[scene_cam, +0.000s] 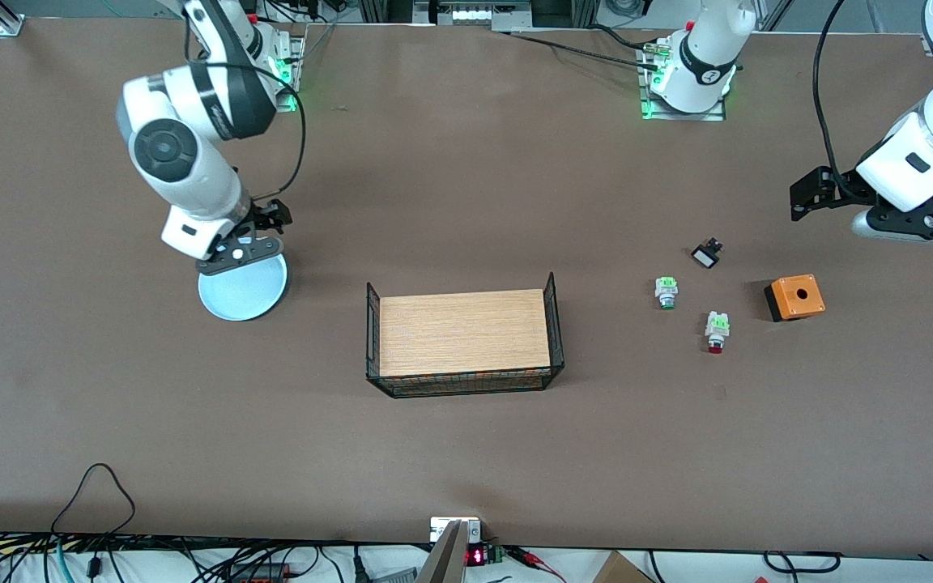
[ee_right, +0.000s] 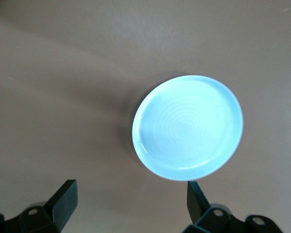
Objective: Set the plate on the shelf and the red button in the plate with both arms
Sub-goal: 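Grasp the rim of the pale blue plate with the right gripper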
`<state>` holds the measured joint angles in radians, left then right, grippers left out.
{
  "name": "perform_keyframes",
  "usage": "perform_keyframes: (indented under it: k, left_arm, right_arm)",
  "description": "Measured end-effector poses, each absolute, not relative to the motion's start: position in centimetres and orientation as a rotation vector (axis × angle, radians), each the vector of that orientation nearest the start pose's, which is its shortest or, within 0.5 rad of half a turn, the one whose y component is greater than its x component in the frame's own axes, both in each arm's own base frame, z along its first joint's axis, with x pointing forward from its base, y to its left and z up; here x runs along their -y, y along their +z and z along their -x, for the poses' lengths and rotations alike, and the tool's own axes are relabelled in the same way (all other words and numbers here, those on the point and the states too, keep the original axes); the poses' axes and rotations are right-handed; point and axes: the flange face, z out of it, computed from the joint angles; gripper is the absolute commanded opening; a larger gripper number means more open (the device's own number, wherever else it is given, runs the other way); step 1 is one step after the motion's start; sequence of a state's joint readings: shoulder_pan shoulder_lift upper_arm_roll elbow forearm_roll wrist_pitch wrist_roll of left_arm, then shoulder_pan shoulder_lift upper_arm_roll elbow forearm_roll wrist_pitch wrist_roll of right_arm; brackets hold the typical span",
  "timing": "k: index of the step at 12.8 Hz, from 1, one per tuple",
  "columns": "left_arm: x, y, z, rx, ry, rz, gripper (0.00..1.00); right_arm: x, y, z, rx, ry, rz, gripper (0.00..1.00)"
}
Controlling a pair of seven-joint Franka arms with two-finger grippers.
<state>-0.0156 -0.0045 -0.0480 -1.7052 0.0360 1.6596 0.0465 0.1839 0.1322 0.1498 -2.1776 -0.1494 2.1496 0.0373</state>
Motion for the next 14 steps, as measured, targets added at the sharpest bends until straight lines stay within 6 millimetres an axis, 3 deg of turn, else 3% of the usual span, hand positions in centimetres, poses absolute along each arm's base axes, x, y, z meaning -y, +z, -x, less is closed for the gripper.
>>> perform_keyframes:
  k: [3, 7, 10, 14]
  left_arm:
    - [3.2, 57.1, -55.5, -0.176, 0.069, 3.099, 1.0]
    - [3.0, 57.0, -55.5, -0.173, 0.072, 3.1, 1.0]
    - [3.0, 57.0, -55.5, -0.173, 0.072, 3.1, 1.0]
    - [3.0, 57.1, -55.5, -0.173, 0.07, 3.1, 1.0]
  right_arm:
    - [-16.7, 26.6, -49.8, 0.684, 0.243, 3.188, 1.0]
    - [-16.2, 22.3, -50.1, 0.733, 0.232, 3.183, 0.97]
    - [-15.0, 19.9, -50.3, 0.711, 0.213, 3.175, 0.67]
    - [-15.0, 18.5, -49.8, 0.714, 0.203, 3.164, 0.25]
